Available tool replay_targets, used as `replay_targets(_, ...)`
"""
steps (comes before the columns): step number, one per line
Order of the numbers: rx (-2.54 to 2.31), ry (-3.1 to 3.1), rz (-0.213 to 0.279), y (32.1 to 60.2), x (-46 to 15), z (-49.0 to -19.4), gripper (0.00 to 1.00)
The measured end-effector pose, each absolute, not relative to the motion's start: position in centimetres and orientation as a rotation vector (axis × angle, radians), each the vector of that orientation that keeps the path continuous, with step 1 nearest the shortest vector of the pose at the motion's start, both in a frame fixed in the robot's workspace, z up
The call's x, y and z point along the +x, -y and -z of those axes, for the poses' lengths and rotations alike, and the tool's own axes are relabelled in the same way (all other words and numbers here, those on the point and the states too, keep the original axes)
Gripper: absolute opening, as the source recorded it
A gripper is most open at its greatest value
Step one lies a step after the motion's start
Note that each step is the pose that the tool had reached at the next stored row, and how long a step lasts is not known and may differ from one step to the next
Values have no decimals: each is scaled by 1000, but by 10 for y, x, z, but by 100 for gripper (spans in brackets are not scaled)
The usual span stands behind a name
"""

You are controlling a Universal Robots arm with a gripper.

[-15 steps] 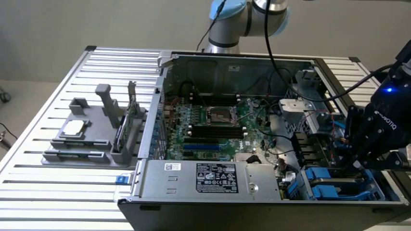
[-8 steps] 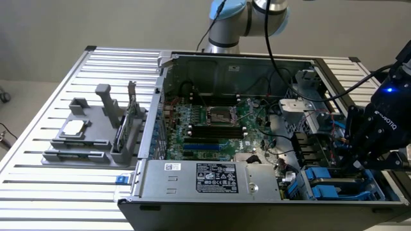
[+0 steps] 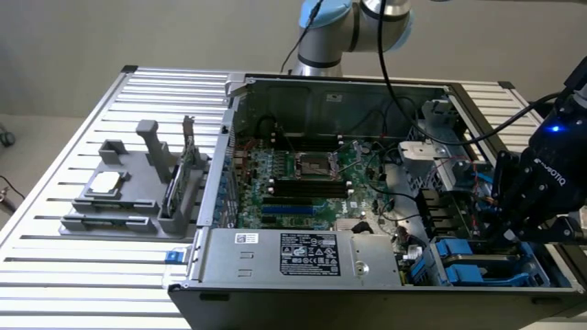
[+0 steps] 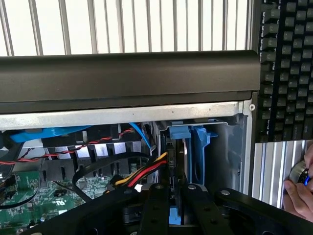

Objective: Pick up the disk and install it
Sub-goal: 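Insert the first disk wire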

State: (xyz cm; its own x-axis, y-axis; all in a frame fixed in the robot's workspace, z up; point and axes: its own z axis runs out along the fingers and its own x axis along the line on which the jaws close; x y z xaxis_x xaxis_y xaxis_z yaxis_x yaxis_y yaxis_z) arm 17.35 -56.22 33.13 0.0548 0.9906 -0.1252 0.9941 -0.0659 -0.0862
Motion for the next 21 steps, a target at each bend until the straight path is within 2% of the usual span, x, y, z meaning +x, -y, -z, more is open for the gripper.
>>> replay_targets(10, 2265, -2131, 234, 562, 173, -329, 16)
replay_targets(12, 2266, -2133, 233, 562, 173, -327, 18)
replay_targets(13, 2265, -2131, 234, 562, 173, -328, 24)
replay_targets(21, 2265, -2131, 235, 562, 173, -357, 24)
